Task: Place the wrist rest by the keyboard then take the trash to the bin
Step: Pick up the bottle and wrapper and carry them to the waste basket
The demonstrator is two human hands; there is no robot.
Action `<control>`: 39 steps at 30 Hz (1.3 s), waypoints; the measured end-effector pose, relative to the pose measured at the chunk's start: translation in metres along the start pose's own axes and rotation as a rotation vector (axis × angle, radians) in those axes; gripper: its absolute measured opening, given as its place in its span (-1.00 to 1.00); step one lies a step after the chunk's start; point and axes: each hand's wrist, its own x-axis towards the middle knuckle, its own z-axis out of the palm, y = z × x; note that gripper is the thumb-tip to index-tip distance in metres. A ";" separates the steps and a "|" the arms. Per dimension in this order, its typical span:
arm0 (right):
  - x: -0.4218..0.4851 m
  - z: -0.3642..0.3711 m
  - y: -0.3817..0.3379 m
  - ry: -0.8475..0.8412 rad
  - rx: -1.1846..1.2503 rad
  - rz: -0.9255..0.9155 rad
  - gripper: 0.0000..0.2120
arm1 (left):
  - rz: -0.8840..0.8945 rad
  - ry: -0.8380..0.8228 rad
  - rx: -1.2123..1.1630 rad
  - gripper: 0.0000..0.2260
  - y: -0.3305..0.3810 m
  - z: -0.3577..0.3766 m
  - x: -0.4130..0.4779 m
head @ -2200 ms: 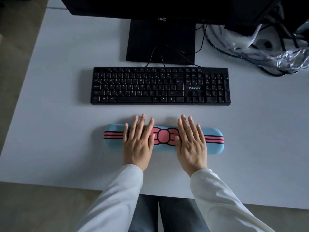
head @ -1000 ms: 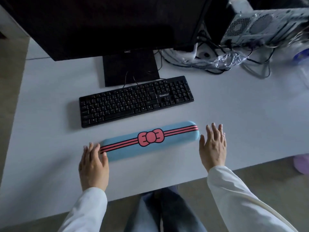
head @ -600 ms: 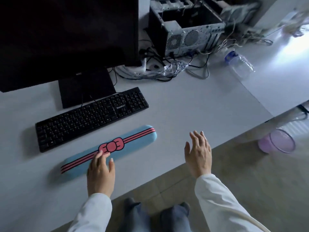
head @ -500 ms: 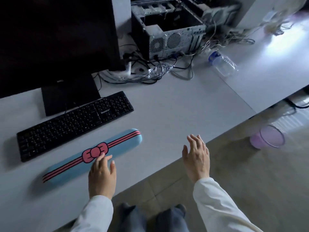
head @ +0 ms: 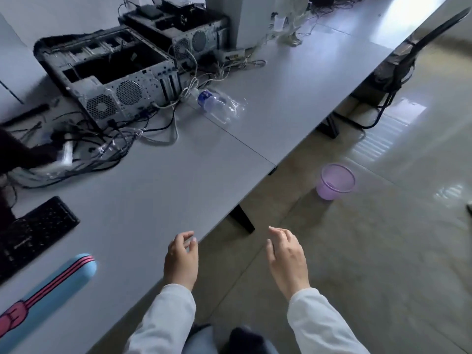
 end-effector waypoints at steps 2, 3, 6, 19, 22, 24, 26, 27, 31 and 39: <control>0.010 -0.012 0.013 0.030 0.026 0.045 -0.69 | 0.016 -0.041 0.010 -0.78 0.020 0.017 0.005; 0.015 -0.017 0.019 0.041 0.035 0.061 -0.70 | 0.024 -0.058 0.013 -0.78 0.028 0.025 0.008; 0.037 -0.028 0.033 0.064 0.056 0.102 -0.68 | 0.055 -0.099 0.014 -0.78 0.055 0.049 0.023; 0.238 -0.045 0.025 0.021 0.047 0.133 -0.64 | 0.049 -0.096 -0.029 -0.76 0.166 0.119 0.165; 0.289 -0.040 0.007 -0.002 0.068 0.113 -0.64 | 0.008 -0.060 -0.053 -0.76 0.185 0.121 0.209; 0.313 -0.035 0.000 -0.030 0.062 0.111 -0.63 | -0.021 -0.042 -0.067 -0.76 0.194 0.122 0.229; 0.329 -0.028 -0.005 -0.068 0.054 0.118 -0.63 | -0.056 -0.038 -0.079 -0.76 0.198 0.121 0.245; 0.338 -0.023 -0.009 -0.085 0.056 0.115 -0.63 | -0.075 -0.033 -0.092 -0.75 0.200 0.121 0.253; 0.377 -0.008 -0.023 -0.172 0.047 0.093 -0.59 | -0.162 0.003 -0.129 -0.73 0.202 0.118 0.283; 0.484 0.020 -0.060 -0.234 0.019 -0.018 -0.46 | -0.307 0.096 -0.286 -0.62 0.226 0.131 0.338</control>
